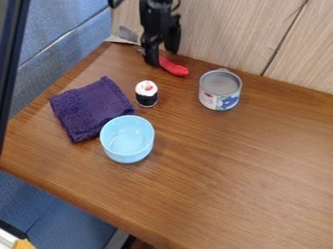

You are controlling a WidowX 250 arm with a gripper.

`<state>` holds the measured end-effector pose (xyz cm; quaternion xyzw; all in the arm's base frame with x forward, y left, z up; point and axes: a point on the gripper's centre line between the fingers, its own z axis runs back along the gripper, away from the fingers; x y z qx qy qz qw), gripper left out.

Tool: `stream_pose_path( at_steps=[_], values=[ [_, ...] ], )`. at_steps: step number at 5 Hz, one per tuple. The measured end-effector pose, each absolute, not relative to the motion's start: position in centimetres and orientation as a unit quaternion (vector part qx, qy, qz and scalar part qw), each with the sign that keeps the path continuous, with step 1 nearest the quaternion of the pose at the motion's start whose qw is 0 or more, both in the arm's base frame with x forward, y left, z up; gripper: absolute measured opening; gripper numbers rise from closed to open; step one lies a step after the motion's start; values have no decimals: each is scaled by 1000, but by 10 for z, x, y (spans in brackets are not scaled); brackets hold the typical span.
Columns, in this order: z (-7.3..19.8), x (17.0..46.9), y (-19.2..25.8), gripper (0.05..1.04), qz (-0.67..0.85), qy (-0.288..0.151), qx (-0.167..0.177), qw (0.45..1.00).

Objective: Moved the red fork to the upper left side of the table

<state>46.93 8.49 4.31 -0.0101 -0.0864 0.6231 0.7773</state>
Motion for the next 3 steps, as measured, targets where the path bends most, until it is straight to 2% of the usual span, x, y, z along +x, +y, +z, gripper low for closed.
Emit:
stream_pose_path(
  at_steps=[1,2,3],
  values=[
    [82,468,85,1000,613,-130,-24,779],
    [89,454,77,1000,595,-137,-24,792],
    [91,454,77,1000,594,-140,-26,792]
  ],
)
